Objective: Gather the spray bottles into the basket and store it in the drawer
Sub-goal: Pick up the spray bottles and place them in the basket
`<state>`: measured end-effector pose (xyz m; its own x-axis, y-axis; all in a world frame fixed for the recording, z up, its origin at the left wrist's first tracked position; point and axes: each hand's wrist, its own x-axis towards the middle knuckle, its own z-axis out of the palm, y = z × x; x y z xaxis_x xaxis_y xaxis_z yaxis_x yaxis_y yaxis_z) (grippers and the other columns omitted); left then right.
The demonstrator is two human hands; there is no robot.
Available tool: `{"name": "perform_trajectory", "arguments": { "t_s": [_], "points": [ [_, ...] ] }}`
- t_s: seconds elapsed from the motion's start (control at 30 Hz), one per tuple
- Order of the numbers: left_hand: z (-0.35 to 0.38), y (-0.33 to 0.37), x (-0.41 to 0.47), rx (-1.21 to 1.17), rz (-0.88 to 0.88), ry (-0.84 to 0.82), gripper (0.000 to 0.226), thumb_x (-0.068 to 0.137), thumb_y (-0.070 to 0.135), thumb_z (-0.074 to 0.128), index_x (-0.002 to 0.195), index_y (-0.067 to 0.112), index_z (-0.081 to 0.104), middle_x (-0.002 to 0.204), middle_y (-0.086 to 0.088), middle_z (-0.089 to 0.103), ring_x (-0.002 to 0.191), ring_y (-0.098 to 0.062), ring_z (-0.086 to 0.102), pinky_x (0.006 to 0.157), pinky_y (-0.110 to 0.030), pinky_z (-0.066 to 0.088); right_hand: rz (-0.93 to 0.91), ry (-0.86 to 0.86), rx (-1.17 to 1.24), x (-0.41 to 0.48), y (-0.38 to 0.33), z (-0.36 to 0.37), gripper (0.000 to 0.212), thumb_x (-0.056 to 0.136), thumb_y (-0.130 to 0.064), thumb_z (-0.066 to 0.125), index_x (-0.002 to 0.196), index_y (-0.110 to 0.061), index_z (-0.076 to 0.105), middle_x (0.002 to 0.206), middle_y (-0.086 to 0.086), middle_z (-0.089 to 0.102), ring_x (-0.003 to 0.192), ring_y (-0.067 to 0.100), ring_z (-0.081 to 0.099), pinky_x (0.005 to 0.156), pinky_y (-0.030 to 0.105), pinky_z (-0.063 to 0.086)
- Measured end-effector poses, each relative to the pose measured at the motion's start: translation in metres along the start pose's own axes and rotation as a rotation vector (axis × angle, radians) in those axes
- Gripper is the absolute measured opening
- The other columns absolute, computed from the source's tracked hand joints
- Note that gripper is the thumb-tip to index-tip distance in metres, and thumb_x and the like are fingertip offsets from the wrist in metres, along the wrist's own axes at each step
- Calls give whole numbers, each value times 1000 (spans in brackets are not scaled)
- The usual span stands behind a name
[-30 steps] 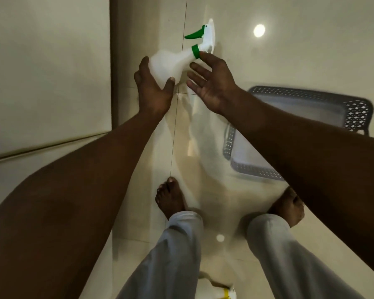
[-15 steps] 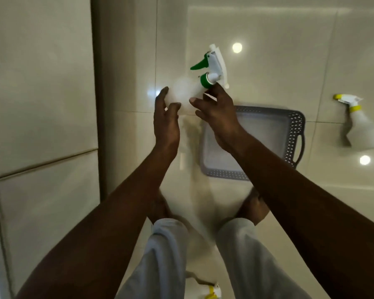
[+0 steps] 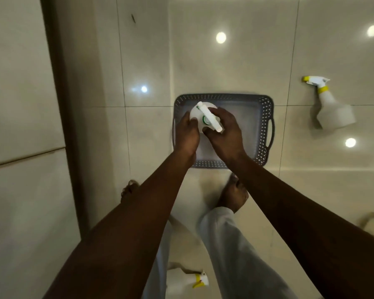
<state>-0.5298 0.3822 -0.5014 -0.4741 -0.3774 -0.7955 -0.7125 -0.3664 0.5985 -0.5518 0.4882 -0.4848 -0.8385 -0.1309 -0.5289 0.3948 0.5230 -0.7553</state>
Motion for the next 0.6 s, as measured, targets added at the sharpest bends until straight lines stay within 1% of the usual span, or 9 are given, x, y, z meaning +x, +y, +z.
{"name": "perform_trajectory", "arguments": {
  "t_s": [0.03, 0.1, 0.13, 0.2, 0.27, 0.37, 0.47, 0.53, 0.6],
  "points": [
    [2, -3, 5, -4, -7, 9, 40, 105, 7, 40, 136, 14, 63, 121, 0, 69, 109, -15, 67, 101, -34, 54, -2, -11, -10, 2, 4, 2, 57, 84, -2, 79, 136, -18, 63, 146, 4, 58, 136, 20, 54, 115, 33, 44],
    [4, -10, 16, -5, -21, 26, 39, 105, 8, 41, 136, 13, 64, 125, -3, 69, 114, -19, 66, 105, -37, 53, 1, -20, -29, 7, 10, 8, 57, 84, -1, 78, 138, -13, 63, 148, 8, 56, 138, 22, 52, 116, 30, 42],
    [4, -12, 22, -13, -32, 32, 38, 105, 8, 42, 135, 12, 64, 125, -4, 70, 115, -20, 66, 106, -38, 53, -1, -21, -36, 9, 12, 11, 58, 84, 0, 77, 139, -12, 63, 148, 9, 56, 139, 23, 51, 115, 24, 41],
    [3, -18, 33, -33, -62, 47, 38, 104, 9, 43, 134, 10, 65, 129, -9, 71, 120, -26, 67, 110, -45, 52, -6, -30, -40, 15, 17, 18, 58, 84, 2, 76, 139, -10, 63, 149, 11, 54, 141, 23, 49, 109, 6, 36],
    [1, -22, 41, -37, -77, 67, 38, 103, 10, 44, 135, 10, 66, 131, -12, 70, 122, -28, 67, 111, -48, 52, -11, -37, -33, 21, 22, 25, 58, 85, 3, 76, 139, -10, 63, 150, 11, 53, 141, 22, 48, 102, -3, 29],
    [-2, -26, 50, -50, -91, 85, 39, 102, 9, 45, 133, 11, 67, 128, -11, 72, 118, -26, 69, 109, -47, 53, -14, -48, -29, 28, 27, 33, 58, 84, 3, 75, 140, -9, 63, 150, 11, 53, 142, 23, 48, 104, 0, 30],
    [-1, -29, 54, -50, -93, 95, 39, 103, 9, 44, 137, 9, 64, 132, -12, 69, 121, -27, 67, 111, -46, 52, -10, -55, -36, 32, 32, 37, 58, 84, 3, 75, 140, -10, 63, 150, 11, 53, 142, 22, 48, 106, 4, 32],
    [0, -31, 57, -52, -89, 96, 38, 104, 10, 44, 137, 8, 63, 133, -13, 69, 123, -28, 66, 111, -47, 52, -4, -55, -29, 34, 34, 38, 58, 85, 3, 74, 140, -10, 63, 150, 10, 52, 142, 21, 47, 107, 3, 32],
    [0, -32, 60, -60, -88, 92, 37, 104, 11, 45, 136, 7, 64, 132, -15, 69, 122, -30, 66, 109, -47, 53, -3, -50, -19, 35, 35, 40, 57, 85, 3, 74, 139, -10, 63, 150, 11, 53, 142, 21, 48, 112, 11, 35]
  ]
}}
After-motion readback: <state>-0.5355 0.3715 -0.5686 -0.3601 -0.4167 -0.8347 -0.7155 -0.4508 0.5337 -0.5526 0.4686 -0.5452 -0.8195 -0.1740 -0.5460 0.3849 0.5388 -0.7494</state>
